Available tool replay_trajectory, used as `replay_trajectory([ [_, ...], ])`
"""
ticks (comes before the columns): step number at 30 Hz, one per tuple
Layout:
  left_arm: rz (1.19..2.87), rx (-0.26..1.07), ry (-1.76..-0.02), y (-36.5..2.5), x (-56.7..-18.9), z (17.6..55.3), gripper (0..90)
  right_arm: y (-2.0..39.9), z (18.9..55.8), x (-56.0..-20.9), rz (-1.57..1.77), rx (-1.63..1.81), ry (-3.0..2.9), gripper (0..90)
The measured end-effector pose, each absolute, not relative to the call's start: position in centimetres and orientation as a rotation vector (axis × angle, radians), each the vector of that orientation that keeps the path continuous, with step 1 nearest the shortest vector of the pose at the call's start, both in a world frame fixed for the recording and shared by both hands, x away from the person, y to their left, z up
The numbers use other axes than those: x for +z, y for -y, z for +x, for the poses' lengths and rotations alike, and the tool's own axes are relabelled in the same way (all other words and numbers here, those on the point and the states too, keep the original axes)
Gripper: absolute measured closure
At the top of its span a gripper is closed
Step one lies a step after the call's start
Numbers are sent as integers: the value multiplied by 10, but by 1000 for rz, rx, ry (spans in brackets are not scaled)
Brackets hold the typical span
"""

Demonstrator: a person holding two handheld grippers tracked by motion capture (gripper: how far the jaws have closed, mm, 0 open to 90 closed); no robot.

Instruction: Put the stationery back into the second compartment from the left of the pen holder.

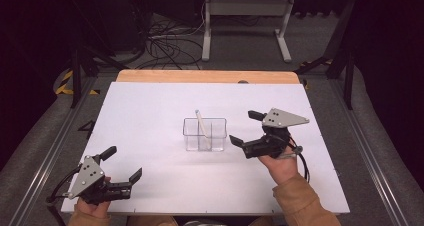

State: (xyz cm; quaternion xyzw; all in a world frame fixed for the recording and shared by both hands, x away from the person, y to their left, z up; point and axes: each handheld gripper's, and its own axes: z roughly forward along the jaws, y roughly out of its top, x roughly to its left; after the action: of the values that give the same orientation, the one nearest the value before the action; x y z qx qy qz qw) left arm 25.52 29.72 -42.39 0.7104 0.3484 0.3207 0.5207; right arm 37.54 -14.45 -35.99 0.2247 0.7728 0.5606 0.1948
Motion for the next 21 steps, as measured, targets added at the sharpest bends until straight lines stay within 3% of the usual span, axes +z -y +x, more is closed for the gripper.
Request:
replay_trajectory([
  [21, 1702, 776, -836, -296, -423, 255, 10, 211, 355, -403, 688, 1572, -2160, 0],
])
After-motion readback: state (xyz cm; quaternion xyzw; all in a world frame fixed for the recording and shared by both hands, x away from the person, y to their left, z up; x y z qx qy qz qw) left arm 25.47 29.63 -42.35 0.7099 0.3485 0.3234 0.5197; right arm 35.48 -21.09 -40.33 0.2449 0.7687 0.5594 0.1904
